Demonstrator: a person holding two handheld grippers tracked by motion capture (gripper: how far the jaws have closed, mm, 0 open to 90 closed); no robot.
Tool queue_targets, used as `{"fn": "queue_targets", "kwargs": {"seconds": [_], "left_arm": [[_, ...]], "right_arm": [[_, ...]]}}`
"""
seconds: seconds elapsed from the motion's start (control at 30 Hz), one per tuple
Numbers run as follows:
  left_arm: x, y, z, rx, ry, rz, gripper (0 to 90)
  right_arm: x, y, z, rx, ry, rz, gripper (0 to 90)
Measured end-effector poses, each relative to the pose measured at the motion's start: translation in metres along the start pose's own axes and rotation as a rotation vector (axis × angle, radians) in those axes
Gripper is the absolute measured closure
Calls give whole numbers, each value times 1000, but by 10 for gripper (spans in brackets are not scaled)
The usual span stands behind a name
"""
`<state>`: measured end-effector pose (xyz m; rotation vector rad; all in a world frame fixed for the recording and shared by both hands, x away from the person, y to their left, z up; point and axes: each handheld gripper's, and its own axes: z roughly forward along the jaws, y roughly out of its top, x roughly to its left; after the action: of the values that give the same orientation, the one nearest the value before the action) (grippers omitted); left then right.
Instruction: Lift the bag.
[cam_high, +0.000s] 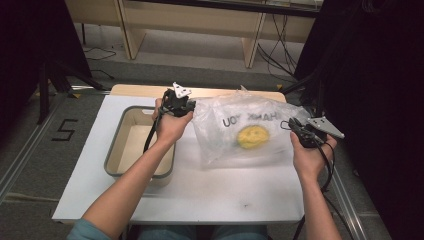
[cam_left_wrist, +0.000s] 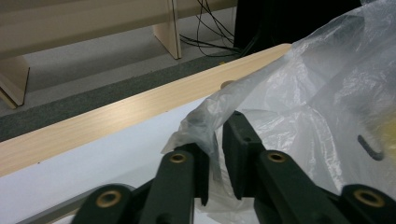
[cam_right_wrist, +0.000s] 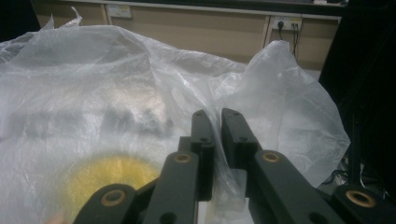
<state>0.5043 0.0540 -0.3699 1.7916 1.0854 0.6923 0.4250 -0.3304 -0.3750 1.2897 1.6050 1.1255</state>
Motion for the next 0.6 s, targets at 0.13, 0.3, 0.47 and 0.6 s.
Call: {"fn": "queue_targets", "kwargs": {"seconds": [0.13, 0.3, 0.47, 0.6], "left_arm": [[-2, 2, -3, -27, -15, -23, 665], [-5, 5, -9, -69, -39, -55, 509], [-6, 10, -16, -110, -19, -70, 395], [-4, 12, -18, -107, -13, -77, 355]], "right_arm": [[1, 2, -2, -19, -4, -7, 787], [3, 7, -4, -56, -12, -24, 674], [4, 13, -6, -84, -20, -28, 535], [4, 16, -6, -100, -34, -31, 490]]}}
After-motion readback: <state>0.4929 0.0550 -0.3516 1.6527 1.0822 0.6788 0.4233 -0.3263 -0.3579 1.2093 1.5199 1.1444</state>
